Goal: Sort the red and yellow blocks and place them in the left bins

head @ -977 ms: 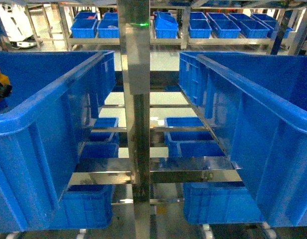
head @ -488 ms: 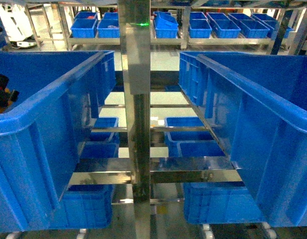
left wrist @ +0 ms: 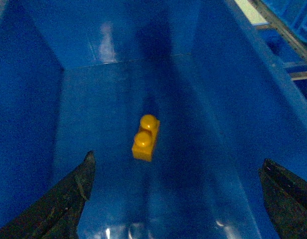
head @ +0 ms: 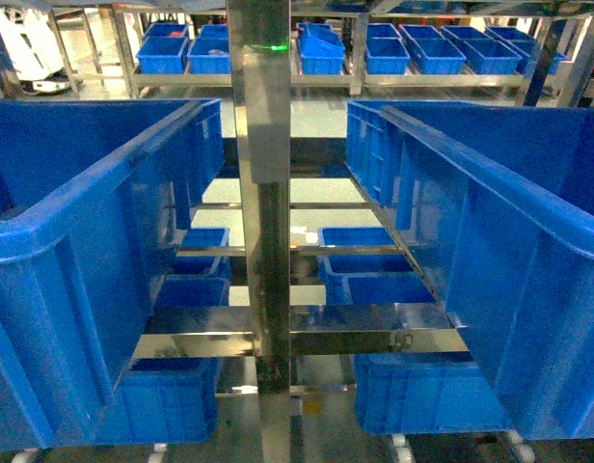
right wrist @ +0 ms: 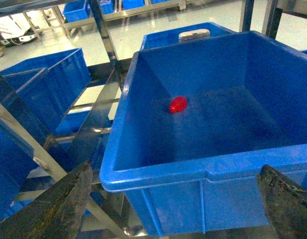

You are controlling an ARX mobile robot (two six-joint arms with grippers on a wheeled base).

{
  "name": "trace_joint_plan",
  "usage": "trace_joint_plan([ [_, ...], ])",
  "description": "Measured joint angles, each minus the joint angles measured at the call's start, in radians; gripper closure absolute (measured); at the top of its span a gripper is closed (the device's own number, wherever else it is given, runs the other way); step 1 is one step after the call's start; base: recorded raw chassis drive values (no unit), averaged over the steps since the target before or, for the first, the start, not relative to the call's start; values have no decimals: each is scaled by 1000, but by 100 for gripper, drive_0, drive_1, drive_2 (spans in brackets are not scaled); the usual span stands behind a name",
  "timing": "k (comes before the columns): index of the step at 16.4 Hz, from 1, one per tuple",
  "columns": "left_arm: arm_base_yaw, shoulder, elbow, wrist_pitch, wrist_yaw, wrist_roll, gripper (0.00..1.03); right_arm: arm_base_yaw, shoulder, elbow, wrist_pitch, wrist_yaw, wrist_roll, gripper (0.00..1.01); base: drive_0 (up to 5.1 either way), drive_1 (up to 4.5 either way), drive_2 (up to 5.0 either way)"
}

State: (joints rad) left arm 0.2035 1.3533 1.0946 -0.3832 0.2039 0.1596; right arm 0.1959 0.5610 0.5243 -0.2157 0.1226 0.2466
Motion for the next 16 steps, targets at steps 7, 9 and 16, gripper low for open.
trace_joint_plan([
  [7,-12,-407,-176,-246,86,-100,5,0,0,0,0,0,0,3,0,0,0],
  [9,-35,-504,-233,-315,99,-91,5,0,0,0,0,0,0,3,0,0,0],
  [16,-4,-581,-303,-194,55,-39,5,0,0,0,0,0,0,3,0,0,0],
])
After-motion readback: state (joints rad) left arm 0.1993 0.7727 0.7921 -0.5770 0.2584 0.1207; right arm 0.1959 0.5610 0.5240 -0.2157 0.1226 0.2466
